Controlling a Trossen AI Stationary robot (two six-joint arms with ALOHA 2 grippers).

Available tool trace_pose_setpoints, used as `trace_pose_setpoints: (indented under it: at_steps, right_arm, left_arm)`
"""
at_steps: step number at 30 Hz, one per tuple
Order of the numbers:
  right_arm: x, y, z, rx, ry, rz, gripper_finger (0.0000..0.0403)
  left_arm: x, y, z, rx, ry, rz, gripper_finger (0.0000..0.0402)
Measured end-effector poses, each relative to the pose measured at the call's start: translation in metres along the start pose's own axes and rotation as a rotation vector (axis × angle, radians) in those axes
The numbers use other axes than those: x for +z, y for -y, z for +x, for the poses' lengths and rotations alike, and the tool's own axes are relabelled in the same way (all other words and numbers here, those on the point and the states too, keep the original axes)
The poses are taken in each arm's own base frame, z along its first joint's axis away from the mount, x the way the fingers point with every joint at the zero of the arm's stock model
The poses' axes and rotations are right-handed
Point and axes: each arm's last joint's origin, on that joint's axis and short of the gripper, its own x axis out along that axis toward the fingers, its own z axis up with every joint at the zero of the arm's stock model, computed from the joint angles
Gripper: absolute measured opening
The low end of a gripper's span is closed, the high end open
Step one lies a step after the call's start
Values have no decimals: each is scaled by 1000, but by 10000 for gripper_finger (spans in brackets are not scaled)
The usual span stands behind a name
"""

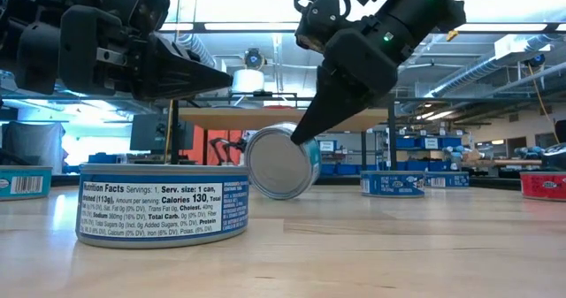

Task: Stack canned seafood by type on shelf
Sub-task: Stack the yellow blue tuna can on top of the yellow blue tuna can on the shelf

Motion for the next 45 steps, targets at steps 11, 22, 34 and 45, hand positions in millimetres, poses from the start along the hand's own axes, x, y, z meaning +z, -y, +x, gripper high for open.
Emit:
trace_pose_setpoints:
  at_steps: [11, 22, 34, 45]
  right_arm:
    - [1, 4, 0, -101, 24, 130, 218]
    - [-6, 18, 3, -180, -42, 208, 276]
    - [-5, 25, 4, -185, -54, 169, 245]
    - [-1, 26, 5, -138, -27, 131, 146]
  left_arm:
    - [-1, 0, 0, -2, -11, 2, 2]
    - [-1, 0, 0, -2, -12, 2, 2]
    - [-1, 0, 0, -2, -12, 2, 2]
    - [5, 2, 4, -59, 16, -36, 2]
